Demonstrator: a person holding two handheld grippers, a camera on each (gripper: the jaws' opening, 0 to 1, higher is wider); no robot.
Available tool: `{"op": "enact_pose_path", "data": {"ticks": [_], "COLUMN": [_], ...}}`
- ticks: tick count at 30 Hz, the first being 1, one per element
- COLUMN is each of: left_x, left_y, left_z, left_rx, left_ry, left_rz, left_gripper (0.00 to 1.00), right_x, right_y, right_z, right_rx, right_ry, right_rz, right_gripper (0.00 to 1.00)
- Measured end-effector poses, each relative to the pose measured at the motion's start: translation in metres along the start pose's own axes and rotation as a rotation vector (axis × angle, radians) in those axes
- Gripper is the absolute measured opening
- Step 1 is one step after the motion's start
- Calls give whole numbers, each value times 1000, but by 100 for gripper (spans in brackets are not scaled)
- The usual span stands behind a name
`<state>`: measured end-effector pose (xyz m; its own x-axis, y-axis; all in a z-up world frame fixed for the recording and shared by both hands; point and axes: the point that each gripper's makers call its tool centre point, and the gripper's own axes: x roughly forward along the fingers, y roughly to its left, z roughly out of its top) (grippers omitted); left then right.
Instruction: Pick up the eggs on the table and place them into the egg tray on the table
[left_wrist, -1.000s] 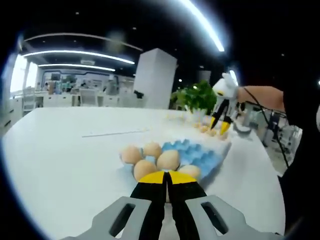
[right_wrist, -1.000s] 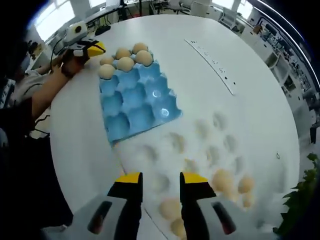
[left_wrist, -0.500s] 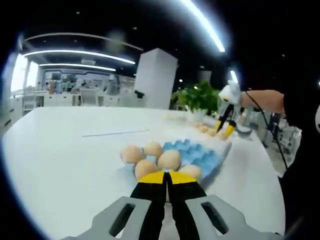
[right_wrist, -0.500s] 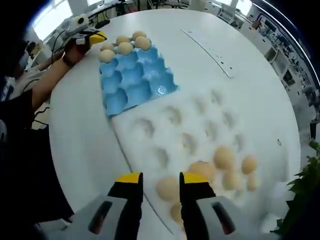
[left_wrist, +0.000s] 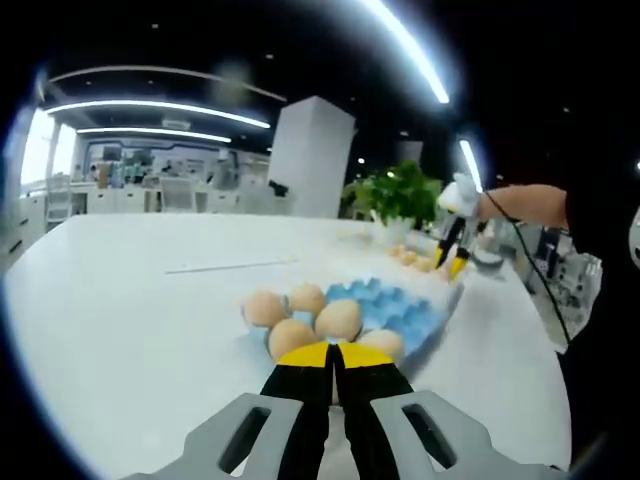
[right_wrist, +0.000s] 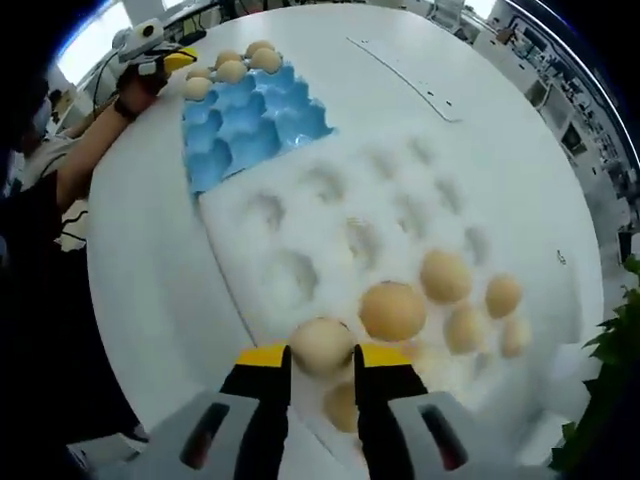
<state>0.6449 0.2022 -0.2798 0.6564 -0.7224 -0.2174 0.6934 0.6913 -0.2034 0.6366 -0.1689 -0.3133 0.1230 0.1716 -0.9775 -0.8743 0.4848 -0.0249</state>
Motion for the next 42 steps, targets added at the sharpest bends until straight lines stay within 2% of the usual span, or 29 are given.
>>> {"op": "enact_pose_path", "data": {"ticks": [4,9,18,22,26,31,34,38,42], "left_x": [-1,-1,2,0,-1,-2,-1,-2,-2], "left_y": [1,2,-1,4,3,3,2,4,2], "left_z": [0,0,-1,1,3,6,8,9,8], "left_rx": [-8,-12,-1,-3,-1,-6,-3,-2,2], "left_ry": [-1,-5,5,4,-3,-14,-20,-23,-21], "left_rz": [0,-2,-12,-15,-18,-28,-33,-36,-33], "left_gripper": [0,0,0,0,0,0,0,0,0], "right_x": [6,6,13,13,10,7,5,4,-2], "right_y": [1,1,0,0,-1,-2,-2,-3,-3], "right_z": [-2,-1,0,-1,-2,-1,0,1,4], "right_rx": [-9,26,16,-9,16,49,74,109,101], "right_ry": [-2,-5,102,113,84,-17,-48,-63,-53], "right_rz": [0,14,64,83,79,70,57,41,32], "right_gripper": [27,27,28,27,26,26,26,26,26]}}
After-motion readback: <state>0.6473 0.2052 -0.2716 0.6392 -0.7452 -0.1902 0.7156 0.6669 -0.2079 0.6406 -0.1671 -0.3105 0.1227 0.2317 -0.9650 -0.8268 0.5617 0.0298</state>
